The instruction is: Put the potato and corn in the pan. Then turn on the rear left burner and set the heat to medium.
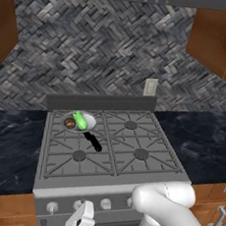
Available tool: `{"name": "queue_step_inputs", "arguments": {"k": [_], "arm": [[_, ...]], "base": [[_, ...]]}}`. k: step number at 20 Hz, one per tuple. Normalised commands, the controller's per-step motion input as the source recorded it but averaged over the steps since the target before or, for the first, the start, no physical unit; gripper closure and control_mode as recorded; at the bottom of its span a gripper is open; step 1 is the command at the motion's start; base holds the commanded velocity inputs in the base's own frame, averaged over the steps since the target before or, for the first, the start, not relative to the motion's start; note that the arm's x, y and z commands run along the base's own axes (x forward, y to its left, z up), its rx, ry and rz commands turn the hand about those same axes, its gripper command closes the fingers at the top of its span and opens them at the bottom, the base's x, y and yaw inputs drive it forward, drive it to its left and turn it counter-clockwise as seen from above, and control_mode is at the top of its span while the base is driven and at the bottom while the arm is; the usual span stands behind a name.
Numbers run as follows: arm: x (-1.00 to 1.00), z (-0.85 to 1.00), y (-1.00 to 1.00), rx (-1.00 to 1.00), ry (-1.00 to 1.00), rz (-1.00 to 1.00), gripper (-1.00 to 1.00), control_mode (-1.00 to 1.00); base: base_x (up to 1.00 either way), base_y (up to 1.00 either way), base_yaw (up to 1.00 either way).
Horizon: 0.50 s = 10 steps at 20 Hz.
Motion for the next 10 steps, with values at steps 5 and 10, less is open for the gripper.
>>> {"name": "queue_step_inputs", "arguments": {"k": [5,10], "arm": [[0.00,-0.21,0.00,-0.37,0.00,-0.07,1.00,-1.00],[0.00,-0.22,0.00,-0.39,0.00,-0.10,1.00,-1.00]], "base": [[0.00,0.00,0.00],[0.00,0.00,0.00]]}}
